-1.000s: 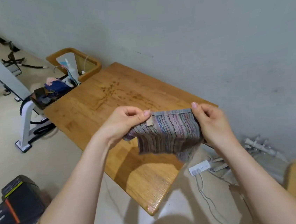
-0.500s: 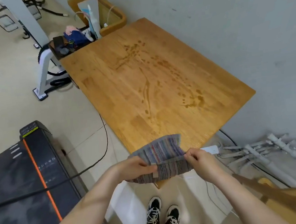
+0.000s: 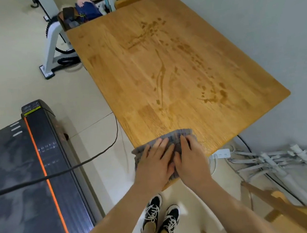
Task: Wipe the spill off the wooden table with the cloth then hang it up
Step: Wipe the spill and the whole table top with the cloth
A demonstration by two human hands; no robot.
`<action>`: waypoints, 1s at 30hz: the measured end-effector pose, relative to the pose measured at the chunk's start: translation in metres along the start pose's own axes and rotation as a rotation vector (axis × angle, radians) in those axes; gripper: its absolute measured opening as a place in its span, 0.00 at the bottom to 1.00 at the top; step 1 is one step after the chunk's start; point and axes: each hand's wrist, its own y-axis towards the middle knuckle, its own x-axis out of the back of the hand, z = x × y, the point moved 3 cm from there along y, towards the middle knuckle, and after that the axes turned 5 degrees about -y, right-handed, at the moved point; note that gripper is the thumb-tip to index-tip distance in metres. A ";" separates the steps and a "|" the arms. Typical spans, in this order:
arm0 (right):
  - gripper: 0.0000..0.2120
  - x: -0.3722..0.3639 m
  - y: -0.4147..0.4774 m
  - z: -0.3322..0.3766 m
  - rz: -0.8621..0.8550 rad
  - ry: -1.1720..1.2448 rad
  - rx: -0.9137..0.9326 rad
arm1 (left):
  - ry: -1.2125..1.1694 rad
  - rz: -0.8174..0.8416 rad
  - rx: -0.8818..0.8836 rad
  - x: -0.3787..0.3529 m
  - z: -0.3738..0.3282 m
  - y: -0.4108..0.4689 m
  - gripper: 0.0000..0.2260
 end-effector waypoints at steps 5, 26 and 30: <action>0.29 -0.021 -0.006 -0.014 -0.005 -0.189 0.112 | 0.011 -0.018 0.160 -0.029 -0.018 -0.004 0.22; 0.33 -0.038 0.033 0.038 -0.078 -0.114 -0.139 | -0.139 0.230 -0.243 0.014 0.064 0.037 0.28; 0.33 -0.040 0.062 0.080 -0.075 -0.135 -0.125 | -0.325 0.318 -0.212 0.039 0.116 0.063 0.33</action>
